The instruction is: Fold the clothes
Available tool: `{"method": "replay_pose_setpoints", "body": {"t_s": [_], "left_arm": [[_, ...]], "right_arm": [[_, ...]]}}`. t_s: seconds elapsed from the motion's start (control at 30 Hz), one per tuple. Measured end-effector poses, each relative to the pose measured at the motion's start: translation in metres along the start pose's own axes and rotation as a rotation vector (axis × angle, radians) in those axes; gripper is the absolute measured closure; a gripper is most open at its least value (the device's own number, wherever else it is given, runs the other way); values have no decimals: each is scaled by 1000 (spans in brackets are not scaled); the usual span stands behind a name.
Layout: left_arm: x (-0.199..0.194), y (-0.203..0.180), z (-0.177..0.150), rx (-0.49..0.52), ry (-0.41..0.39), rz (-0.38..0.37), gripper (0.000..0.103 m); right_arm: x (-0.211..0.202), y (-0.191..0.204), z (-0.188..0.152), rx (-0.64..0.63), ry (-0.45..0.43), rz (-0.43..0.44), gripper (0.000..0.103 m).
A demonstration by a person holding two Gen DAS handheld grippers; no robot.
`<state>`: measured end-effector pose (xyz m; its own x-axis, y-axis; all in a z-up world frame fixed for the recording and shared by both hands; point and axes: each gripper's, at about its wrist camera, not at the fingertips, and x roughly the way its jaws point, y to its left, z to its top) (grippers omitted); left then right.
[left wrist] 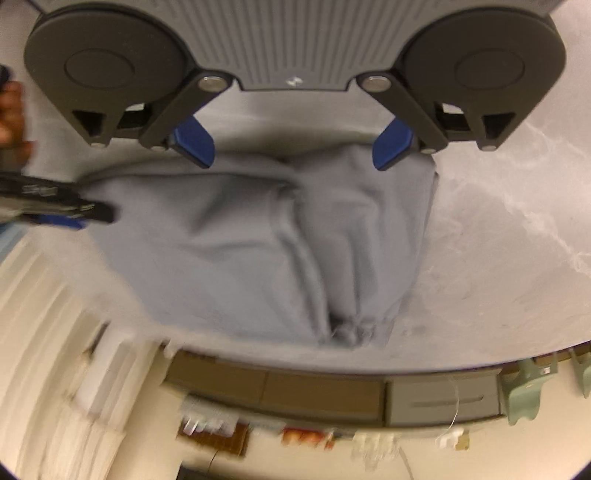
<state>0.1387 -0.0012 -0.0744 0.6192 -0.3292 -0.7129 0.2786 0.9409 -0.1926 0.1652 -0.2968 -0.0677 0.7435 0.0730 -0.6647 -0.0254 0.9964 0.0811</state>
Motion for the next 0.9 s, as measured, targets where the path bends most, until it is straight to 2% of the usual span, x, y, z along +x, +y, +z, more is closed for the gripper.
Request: {"method": "replay_pose_setpoints", "body": {"t_s": [0.1, 0.17, 0.23, 0.27, 0.33, 0.4, 0.5, 0.6, 0.7, 0.8, 0.9], "left_arm": [[-14, -2, 9, -21, -64, -32, 5], [-5, 0, 19, -44, -62, 0, 4], [19, 9, 25, -94, -10, 60, 4], [29, 14, 24, -115, 11, 76, 1], [41, 19, 19, -136, 22, 72, 0], [40, 16, 14, -127, 12, 76, 0], [30, 8, 10, -101, 19, 81, 0], [9, 3, 6, -80, -3, 51, 0], [-12, -11, 2, -70, -27, 35, 0], [-27, -28, -6, -36, -115, -5, 0], [-31, -48, -10, -24, -143, -69, 0]], "right_arm": [[-16, 10, 4, -20, -63, -2, 23], [-22, 19, 5, -40, -92, 30, 24], [-20, 26, 2, -62, -77, 69, 26], [-15, 28, -1, -74, -53, 72, 26], [2, 28, -12, -96, 25, 24, 25], [2, 21, -15, -79, 29, 9, 23], [-22, 21, -10, -47, 6, 20, 23], [-48, 21, -6, -16, -27, 39, 21], [-81, 27, -10, 3, -85, 56, 11], [-101, 29, -24, 24, -101, 28, 10], [-101, 28, -30, 7, -90, -7, 10]]}}
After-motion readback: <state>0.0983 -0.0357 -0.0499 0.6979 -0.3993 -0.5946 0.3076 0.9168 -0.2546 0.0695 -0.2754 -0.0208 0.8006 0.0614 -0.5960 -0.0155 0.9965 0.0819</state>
